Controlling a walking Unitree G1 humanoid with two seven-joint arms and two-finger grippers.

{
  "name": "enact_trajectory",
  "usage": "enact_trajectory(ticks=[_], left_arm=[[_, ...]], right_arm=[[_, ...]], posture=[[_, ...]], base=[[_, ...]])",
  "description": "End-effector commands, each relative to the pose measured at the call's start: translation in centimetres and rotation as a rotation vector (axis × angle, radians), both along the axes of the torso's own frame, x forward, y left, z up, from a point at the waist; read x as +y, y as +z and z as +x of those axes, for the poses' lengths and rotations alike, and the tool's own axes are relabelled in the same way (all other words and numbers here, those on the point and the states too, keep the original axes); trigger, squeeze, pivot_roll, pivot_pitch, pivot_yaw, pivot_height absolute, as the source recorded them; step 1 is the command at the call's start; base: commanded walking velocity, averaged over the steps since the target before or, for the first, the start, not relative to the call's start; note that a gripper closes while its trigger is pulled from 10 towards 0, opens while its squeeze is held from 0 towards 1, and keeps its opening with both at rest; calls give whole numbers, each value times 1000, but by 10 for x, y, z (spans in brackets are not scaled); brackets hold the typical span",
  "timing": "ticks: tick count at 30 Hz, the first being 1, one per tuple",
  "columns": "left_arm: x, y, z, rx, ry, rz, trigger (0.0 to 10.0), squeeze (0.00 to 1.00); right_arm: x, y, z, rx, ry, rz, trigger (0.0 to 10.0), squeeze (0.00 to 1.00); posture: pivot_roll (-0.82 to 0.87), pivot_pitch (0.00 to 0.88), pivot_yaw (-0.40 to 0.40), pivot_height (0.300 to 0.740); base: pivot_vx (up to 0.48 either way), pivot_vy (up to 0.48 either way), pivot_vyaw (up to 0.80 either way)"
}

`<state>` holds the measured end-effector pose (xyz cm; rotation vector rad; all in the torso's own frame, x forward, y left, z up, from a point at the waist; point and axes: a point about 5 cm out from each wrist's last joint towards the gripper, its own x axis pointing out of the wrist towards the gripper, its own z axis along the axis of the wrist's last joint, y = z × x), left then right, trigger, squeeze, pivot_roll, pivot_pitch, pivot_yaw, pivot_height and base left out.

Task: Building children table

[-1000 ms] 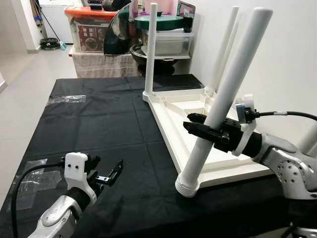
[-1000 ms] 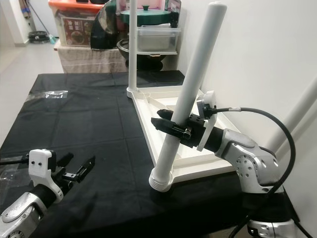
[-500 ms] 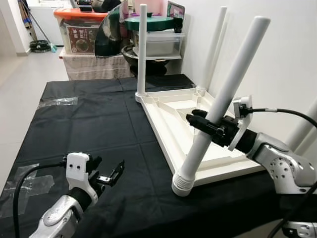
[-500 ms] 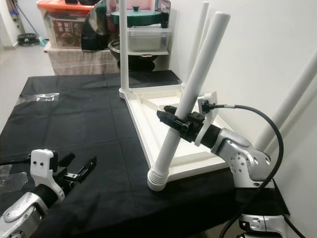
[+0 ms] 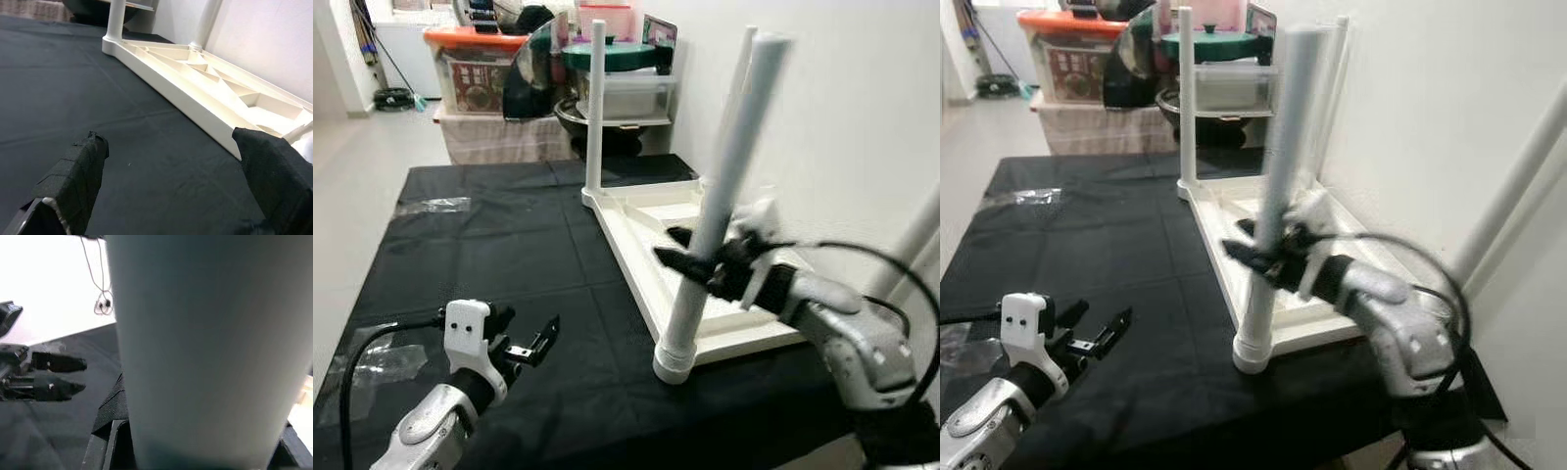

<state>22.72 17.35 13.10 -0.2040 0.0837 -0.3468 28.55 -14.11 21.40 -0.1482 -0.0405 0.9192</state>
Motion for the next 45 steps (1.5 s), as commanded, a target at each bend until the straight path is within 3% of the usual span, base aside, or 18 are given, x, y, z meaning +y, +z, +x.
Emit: enact_trajectory(ticks=[1, 10, 14, 17, 27, 38, 45], left_arm=[[0, -2, 1, 6, 1, 10, 10000, 0], [0, -4, 0, 16, 2, -2, 10000, 0], [-2, -4, 1, 18, -5, -9, 10000, 0], [-3, -4, 0, 19, -6, -10, 10000, 0], [-3, -5, 0, 17, -6, -9, 10000, 0], [-4, -6, 1, 17, -9, -15, 10000, 0], [-5, -6, 1, 17, -15, -16, 10000, 0]], right_arm=[[-2, -23, -2, 98, -33, -51, 10000, 0], [-5, -31, -1, 184, -81, 32, 10000, 0], [-7, -34, 4, 284, -115, 148, 10000, 0], [-10, -37, 6, 311, -134, 172, 10000, 0], [0, -37, 0, 306, -100, 149, 10000, 0], [12, -39, -13, 312, 19, 82, 10000, 0], [9, -41, -18, 313, 108, 18, 10000, 0]], posture=[[35, 0, -66, 740], [32, 0, -67, 740], [31, 0, -69, 740], [34, 0, -71, 740], [31, 0, -75, 740], [29, 0, -76, 740], [32, 0, -80, 740]], base=[[0, 0, 0], [0, 0, 0], [0, 0, 0], [0, 0, 0], [0, 0, 0], [0, 0, 0], [0, 0, 0]])
